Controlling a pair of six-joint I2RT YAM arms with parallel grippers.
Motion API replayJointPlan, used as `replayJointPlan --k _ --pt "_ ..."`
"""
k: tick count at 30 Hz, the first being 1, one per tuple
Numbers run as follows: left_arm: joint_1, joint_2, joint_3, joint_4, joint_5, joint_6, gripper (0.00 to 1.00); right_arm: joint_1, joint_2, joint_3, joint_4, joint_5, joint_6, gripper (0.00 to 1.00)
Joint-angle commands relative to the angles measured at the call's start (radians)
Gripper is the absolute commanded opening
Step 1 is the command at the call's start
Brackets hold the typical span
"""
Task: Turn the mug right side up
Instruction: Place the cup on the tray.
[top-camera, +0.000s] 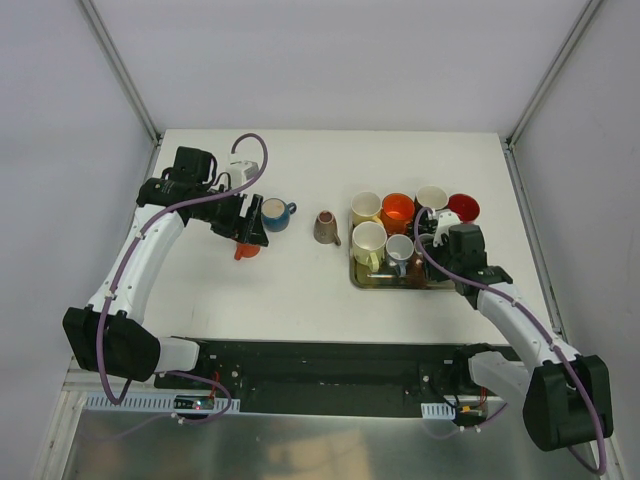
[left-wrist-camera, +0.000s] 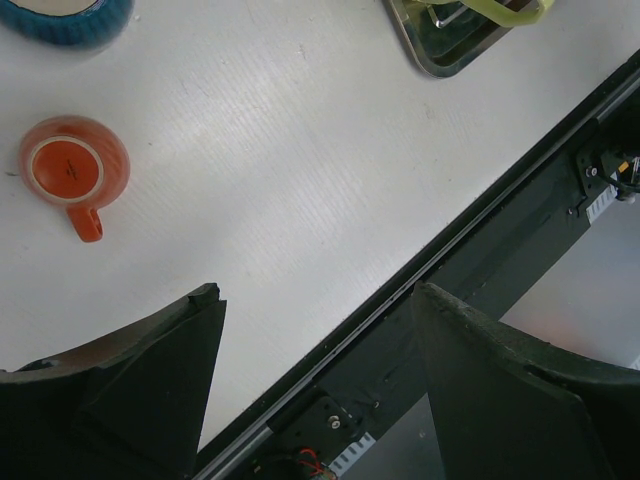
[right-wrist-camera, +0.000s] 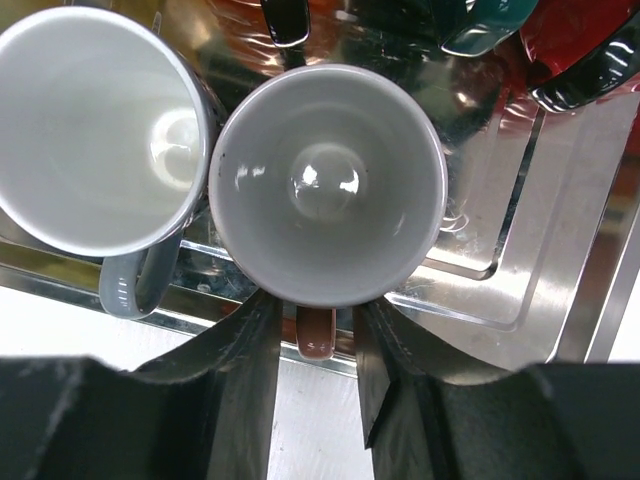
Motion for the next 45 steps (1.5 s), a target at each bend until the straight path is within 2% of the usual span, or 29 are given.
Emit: replayJointPlan --k 1,7,10,14,19,36,45 --pt "0.009 -0.006 0.000 0.007 0.022 0.003 0.78 -0.004 -0.026 0.054 -0.026 -0.008 0.010 0.41" --pt "0.009 -0.005 -0.004 0.011 0.016 0.001 0.79 -0.005 -0.066 0.079 -0.069 -0.008 0.013 0.46" --pt "0.009 0.003 -0.009 0.018 0.024 -0.005 0.79 -0.007 -0.049 0.079 -0.066 -0.008 0.013 0.40" --pt "0.009 0.014 0.000 0.022 0.027 -0.011 0.79 -0.008 -0.008 0.091 -0.063 -0.003 0.024 0.38" --pt "0.009 0.011 0.006 0.022 0.027 -0.011 0.79 -0.008 -0.005 0.107 -0.067 -0.008 0.026 0.46" --pt "0.009 -0.005 -0.012 0.027 0.036 -0.011 0.79 -0.008 -0.005 0.065 -0.124 -0.043 0.024 0.45" --pt "0.009 -0.005 -0.010 0.027 0.038 -0.011 0.79 -0.008 -0.009 0.035 -0.083 -0.037 0.003 0.36"
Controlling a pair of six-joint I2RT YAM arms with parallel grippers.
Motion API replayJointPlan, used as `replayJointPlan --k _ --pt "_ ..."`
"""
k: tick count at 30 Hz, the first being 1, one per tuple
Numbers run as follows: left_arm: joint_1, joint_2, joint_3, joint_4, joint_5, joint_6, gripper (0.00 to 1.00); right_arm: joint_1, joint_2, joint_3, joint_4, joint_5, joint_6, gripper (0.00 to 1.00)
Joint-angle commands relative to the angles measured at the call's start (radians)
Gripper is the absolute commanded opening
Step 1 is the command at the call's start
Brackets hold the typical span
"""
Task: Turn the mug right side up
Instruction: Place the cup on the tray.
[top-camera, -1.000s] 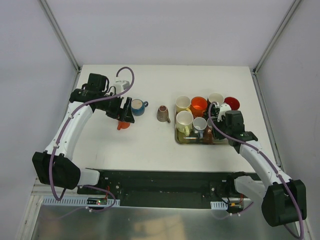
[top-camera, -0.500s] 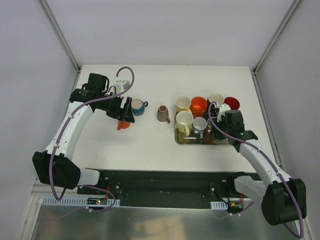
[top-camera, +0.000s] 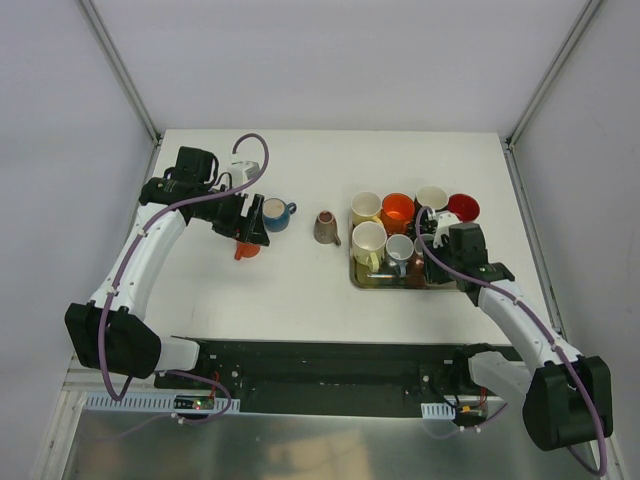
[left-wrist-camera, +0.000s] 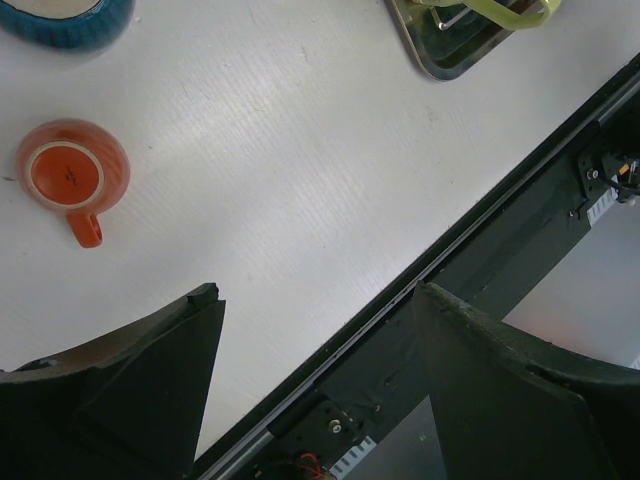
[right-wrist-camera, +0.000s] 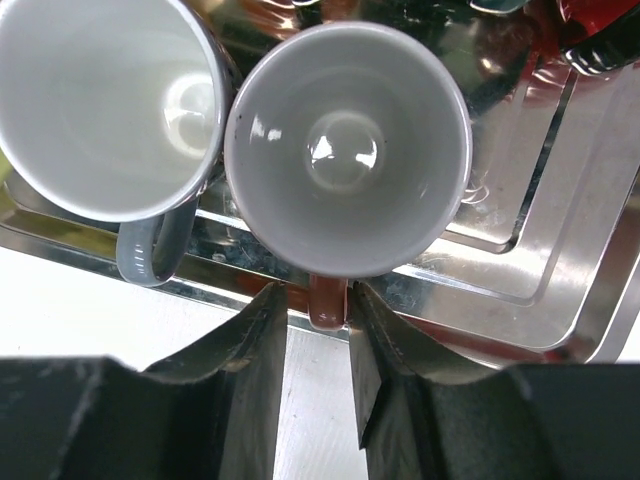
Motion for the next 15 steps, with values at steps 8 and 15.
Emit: replayJointPlan --k 8,15 --pt "0.009 -0.019 -0.001 0.008 0.034 -0.006 0.79 -0.007 -0.017 0.007 0.006 -0.014 -0.018 0.16" --pt "0.009 -0.010 -0.001 0.011 0.040 -0.007 0.79 -0.005 -0.021 0.035 -0.025 -0.030 -0.003 0.07"
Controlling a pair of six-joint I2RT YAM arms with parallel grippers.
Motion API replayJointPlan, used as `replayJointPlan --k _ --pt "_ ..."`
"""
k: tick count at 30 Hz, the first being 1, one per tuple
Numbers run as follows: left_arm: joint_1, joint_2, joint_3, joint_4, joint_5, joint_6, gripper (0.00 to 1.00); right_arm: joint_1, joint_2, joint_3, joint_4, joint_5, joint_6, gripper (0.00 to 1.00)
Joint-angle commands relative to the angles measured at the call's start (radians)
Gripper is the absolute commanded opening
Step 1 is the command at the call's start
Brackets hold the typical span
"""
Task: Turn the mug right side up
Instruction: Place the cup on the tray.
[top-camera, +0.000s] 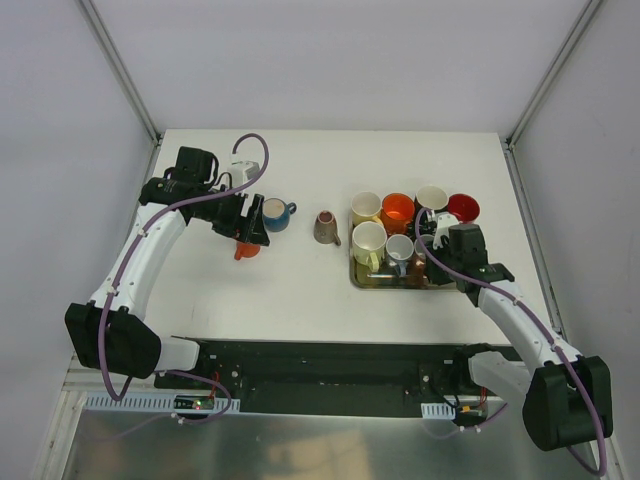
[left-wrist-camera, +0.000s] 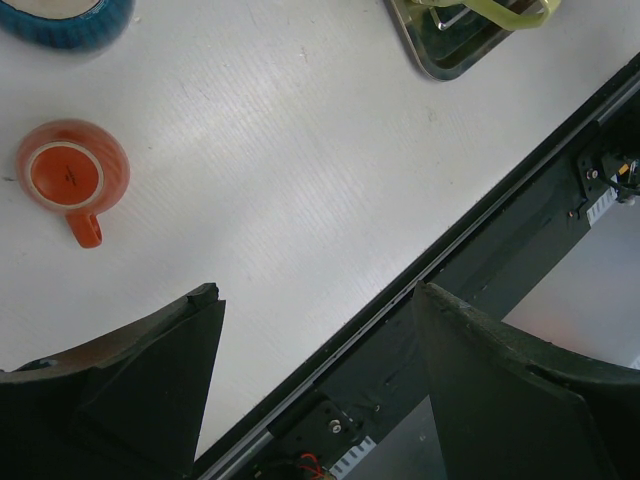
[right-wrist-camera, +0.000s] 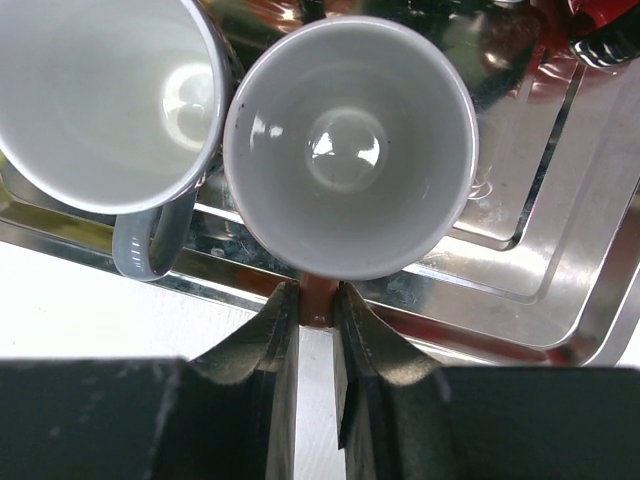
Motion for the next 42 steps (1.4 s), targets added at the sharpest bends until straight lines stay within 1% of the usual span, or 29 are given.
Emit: replayJointPlan --k 1,6,9,13,16,21,23,26,30,33,37,39,42 --pt "0.009 -0.010 0.000 0.011 0.040 -0.011 0.79 -0.006 -0.021 0.050 -0.031 -0.025 0.012 0.07" --pt "0.009 -0.008 -0.006 0.016 0.041 -0.011 0.79 -0.006 -0.019 0.071 -0.051 -0.032 0.021 0.07" --pt "0.009 -0.005 -0.012 0.020 0.044 -0.014 0.79 -0.006 -0.010 0.068 -0.048 -0.030 0.023 0.10" --pt "0.009 -0.007 -0.011 0.022 0.041 -0.012 0.79 -0.006 -0.010 0.071 -0.046 -0.027 0.026 0.23" --pt "0.009 -0.008 -0.014 0.020 0.044 -0.012 0.79 -0.006 -0.010 0.070 -0.049 -0.025 0.024 0.30" --pt "0.009 -0.008 -0.014 0.022 0.035 -0.011 0.79 -0.006 -0.027 0.130 -0.115 0.007 0.043 0.48" --pt "0.009 -0.008 -0.015 0.022 0.030 -0.009 0.79 -0.006 -0.039 0.180 -0.170 0.010 0.056 0.51" --pt "0.009 -0.005 -0.020 0.022 0.023 -0.004 0.79 -0.006 -0.059 0.254 -0.250 0.008 0.081 0.54" --pt "0.009 0.014 -0.024 0.045 -0.029 0.002 0.80 -0.006 -0.079 0.327 -0.301 -0.038 0.098 0.58" --pt "0.007 0.070 0.005 0.098 -0.100 -0.021 0.82 -0.003 -0.079 0.351 -0.301 -0.088 0.119 0.63" --pt "0.004 0.217 0.115 0.158 -0.207 -0.069 0.83 -0.004 -0.062 0.361 -0.278 -0.137 0.130 0.69" --pt "-0.002 0.293 0.184 0.172 -0.188 -0.083 0.83 -0.004 -0.056 0.372 -0.278 -0.133 0.119 0.70" --pt "-0.045 0.396 0.308 0.181 -0.164 -0.087 0.83 -0.003 -0.058 0.392 -0.279 -0.128 0.102 0.70"
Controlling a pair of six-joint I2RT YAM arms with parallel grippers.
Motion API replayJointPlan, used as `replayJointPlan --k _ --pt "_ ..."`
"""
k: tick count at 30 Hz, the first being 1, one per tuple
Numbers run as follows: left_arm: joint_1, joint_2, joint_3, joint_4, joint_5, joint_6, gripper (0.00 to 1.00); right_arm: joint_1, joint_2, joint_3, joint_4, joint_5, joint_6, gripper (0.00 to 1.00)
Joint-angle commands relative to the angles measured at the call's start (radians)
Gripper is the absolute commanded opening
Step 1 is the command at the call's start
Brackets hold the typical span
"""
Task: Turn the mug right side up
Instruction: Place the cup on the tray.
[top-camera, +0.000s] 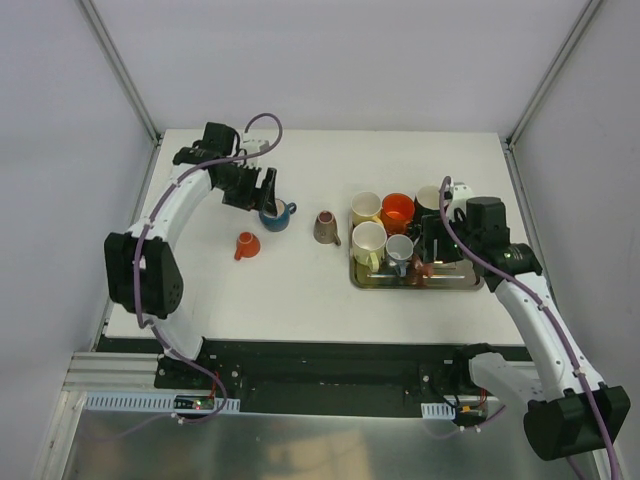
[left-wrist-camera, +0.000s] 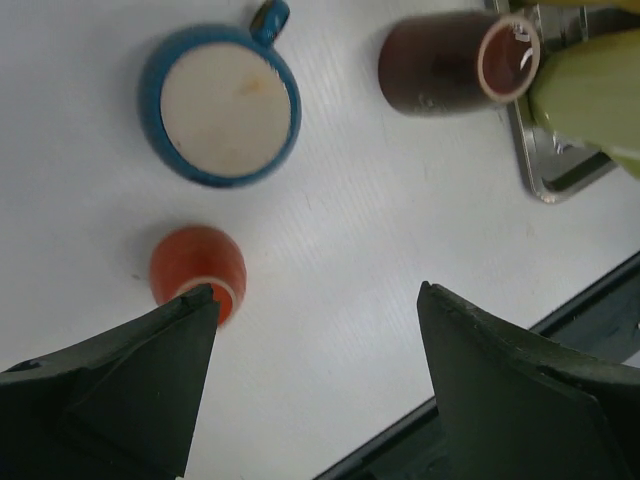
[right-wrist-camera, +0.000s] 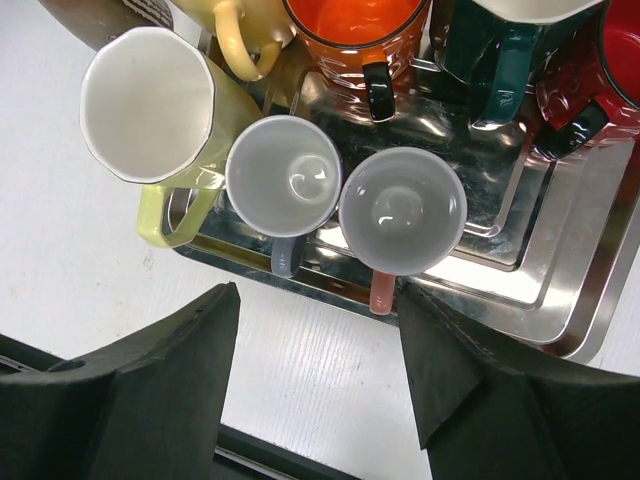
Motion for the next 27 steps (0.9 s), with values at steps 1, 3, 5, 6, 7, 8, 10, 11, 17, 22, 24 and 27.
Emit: replayJointPlan --k 1,3,5,6,7,8,10,11,17,22,24,27 --pt "-0.061 0.119 0.171 0.052 -0.011 -0.032 0.83 -0.003 -0.001 0.065 -0.009 -0.025 -0.006 0.71" --pt "-0.102 0.187 0.251 0.054 0.002 -0.030 0.83 -0.003 -0.002 0.076 -0.018 -0.027 -0.015 0.72" --pt "-0.136 0.251 0.305 0.055 0.027 -0.030 0.83 -0.003 -0.002 0.093 -0.046 -0.034 -0.025 0.75" --pt "-0.156 0.288 0.336 0.058 0.050 -0.035 0.81 -0.003 -0.001 0.107 -0.064 -0.041 -0.035 0.76" --pt "-0.167 0.319 0.362 0.061 0.072 -0.042 0.76 -0.003 0.001 0.116 -0.090 -0.042 -0.038 0.77" --pt "-0.179 0.356 0.391 0.061 0.092 -0.050 0.74 -0.002 0.001 0.127 -0.101 -0.041 -0.044 0.77" --pt "-0.196 0.411 0.434 0.061 0.101 -0.065 0.70 -0.003 0.001 0.142 -0.129 -0.041 -0.050 0.77" --pt "-0.202 0.435 0.454 0.061 0.104 -0.070 0.68 -0.003 -0.001 0.147 -0.136 -0.039 -0.052 0.77" --pt "-0.220 0.535 0.500 0.075 0.112 -0.073 0.58 -0.014 -0.018 0.130 -0.156 -0.036 -0.055 0.77" --pt "-0.230 0.534 0.451 0.074 0.130 -0.068 0.56 -0.029 -0.016 0.113 -0.149 -0.036 -0.044 0.77" --pt "-0.228 0.523 0.426 0.074 0.133 -0.068 0.56 -0.034 -0.013 0.105 -0.141 -0.041 -0.038 0.77" --pt "-0.228 0.499 0.384 0.074 0.118 -0.061 0.55 -0.035 -0.009 0.096 -0.127 -0.060 -0.036 0.77"
